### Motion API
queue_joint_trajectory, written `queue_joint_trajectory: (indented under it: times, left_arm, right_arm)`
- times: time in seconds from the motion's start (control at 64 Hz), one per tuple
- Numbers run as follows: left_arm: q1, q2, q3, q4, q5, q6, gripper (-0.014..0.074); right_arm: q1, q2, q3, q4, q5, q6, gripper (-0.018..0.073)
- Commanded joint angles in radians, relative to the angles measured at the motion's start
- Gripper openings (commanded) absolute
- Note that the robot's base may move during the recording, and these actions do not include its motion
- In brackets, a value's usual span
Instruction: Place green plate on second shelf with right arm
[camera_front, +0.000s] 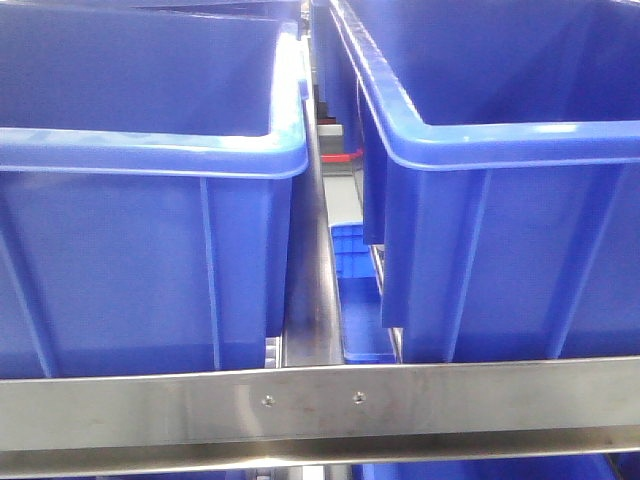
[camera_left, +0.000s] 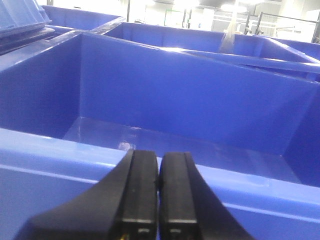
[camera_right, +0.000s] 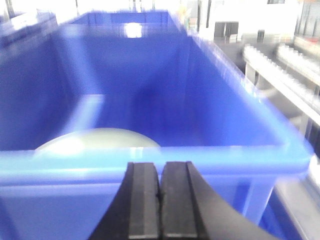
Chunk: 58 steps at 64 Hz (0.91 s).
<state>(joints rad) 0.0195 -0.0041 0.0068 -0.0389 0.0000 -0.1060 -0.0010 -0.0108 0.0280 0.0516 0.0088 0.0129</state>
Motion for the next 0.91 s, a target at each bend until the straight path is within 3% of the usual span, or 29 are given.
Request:
queue_joint_trajectory:
  times: [0.0, 0.891]
  left_arm:
    - [0.0, -0.018, 0.041, -0.006, -0.081, -0.003, 0.013]
    - [0.0, -0.018, 0.041, -0.006, -0.081, -0.003, 0.013]
  right_arm:
    - [-0.006, -0.018, -0.019, -0.016, -0.053, -0.002, 0.0049]
    - [-0.006, -0.018, -0.019, -0.038, 0.031, 0.005, 0.0049]
